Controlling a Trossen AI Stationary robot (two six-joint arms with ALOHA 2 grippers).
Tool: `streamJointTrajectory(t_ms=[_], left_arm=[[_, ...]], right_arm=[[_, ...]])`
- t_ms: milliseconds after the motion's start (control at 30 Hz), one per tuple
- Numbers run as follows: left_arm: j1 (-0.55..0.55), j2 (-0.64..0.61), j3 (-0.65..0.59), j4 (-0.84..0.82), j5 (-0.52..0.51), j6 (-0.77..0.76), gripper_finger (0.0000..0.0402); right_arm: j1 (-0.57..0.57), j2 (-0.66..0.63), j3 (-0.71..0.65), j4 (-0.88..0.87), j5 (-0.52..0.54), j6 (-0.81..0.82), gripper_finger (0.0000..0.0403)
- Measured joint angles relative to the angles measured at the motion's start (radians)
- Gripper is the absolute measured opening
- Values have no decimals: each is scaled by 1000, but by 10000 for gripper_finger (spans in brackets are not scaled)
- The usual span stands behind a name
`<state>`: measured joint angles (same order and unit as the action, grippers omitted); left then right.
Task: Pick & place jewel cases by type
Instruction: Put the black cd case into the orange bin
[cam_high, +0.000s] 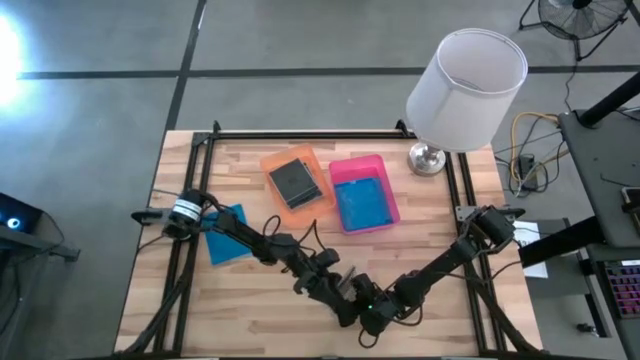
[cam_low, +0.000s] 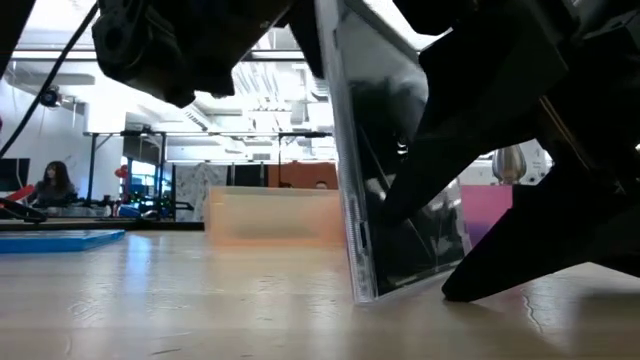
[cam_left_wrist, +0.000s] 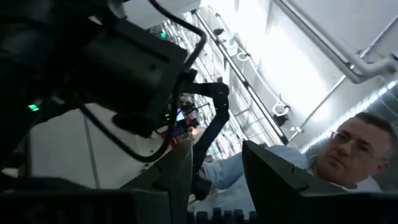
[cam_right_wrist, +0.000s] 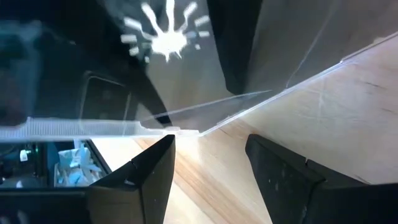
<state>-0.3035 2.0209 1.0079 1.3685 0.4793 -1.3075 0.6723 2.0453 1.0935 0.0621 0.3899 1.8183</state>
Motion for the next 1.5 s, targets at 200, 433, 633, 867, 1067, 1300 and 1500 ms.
streamJointTrajectory(t_ms=[200, 433, 633, 867, 1067, 1300, 1500], left_arm=[[-1, 0, -81, -3, 63, -6, 123], [-3, -14, -103, -65, 256, 66, 109], [-3, -51, -13, -406, 313, 391, 108], [-4, -65, 139, -869, 319, 845, 108], [-6, -65, 274, -1354, 199, 1253, 108], [14, -62, 335, -1708, -124, 1622, 108], [60, -59, 325, -1664, -386, 1586, 108]], right_arm=[[3, 0, 0, -2, 4, -3, 203], [4, 0, -1, -2, 3, -17, 203], [4, 0, -1, -2, -1, -20, 203], [5, -1, -3, -4, -20, -24, 203], [7, -2, -4, -3, -26, -23, 203], [6, -2, -4, -4, -31, -31, 203], [6, -2, -4, -3, -31, -26, 203]])
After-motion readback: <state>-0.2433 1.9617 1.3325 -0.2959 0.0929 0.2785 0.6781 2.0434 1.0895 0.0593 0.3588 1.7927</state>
